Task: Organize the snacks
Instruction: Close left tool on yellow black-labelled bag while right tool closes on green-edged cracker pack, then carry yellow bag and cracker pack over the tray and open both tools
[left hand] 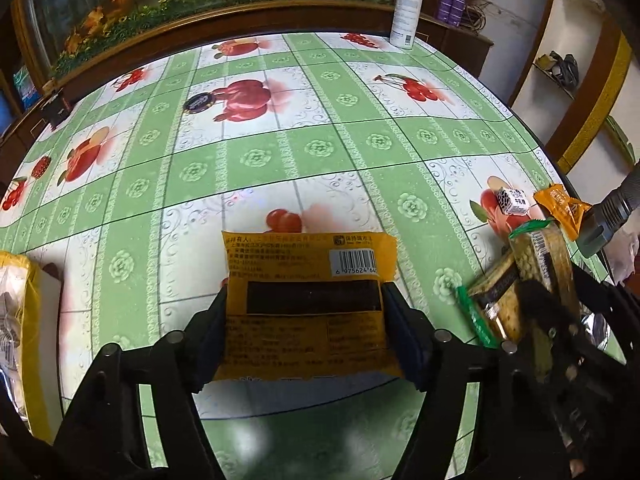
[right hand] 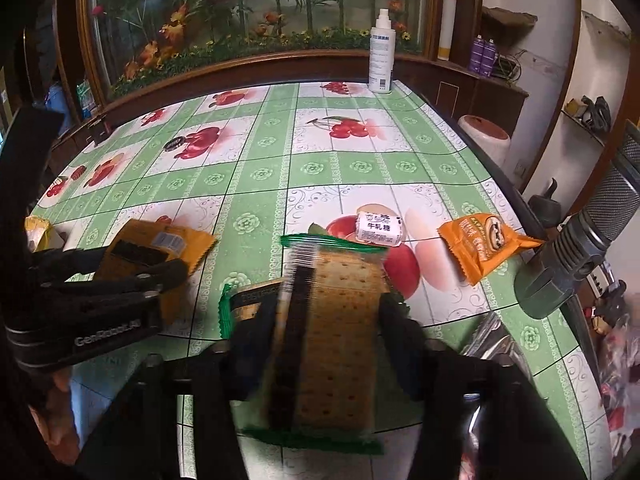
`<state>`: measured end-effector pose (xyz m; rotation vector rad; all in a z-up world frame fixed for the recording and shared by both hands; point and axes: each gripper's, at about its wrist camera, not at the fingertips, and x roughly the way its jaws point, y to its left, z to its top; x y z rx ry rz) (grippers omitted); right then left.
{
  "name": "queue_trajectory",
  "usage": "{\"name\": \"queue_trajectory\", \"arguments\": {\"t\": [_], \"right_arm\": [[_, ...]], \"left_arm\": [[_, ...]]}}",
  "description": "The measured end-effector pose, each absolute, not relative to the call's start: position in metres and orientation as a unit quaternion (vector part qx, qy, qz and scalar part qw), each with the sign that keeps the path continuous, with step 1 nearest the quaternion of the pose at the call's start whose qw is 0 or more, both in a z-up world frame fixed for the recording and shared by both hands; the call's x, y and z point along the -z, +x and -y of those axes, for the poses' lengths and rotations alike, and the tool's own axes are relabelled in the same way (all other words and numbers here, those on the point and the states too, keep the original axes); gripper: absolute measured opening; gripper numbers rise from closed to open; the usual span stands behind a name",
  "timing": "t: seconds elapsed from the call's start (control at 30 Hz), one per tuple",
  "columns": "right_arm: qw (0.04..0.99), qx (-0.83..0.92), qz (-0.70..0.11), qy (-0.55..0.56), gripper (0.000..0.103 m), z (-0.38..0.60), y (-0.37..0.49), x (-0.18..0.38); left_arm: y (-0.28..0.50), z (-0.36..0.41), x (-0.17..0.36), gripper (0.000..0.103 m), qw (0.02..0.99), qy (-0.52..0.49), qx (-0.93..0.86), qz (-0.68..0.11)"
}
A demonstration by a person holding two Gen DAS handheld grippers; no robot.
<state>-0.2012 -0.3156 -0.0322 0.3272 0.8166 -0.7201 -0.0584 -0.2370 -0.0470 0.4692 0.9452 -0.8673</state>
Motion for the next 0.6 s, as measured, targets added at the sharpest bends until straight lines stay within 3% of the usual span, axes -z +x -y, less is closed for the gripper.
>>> {"name": "queue_trajectory", "arguments": {"t": [0.6], "right_arm": [[0.876,0.264,-0.341,0.215,0.048,0.288,-0.225,0.005]], "left_arm": [[-0.062,0.136,0.010,0.069,0.809,0.165,0.375,-0.422]]}}
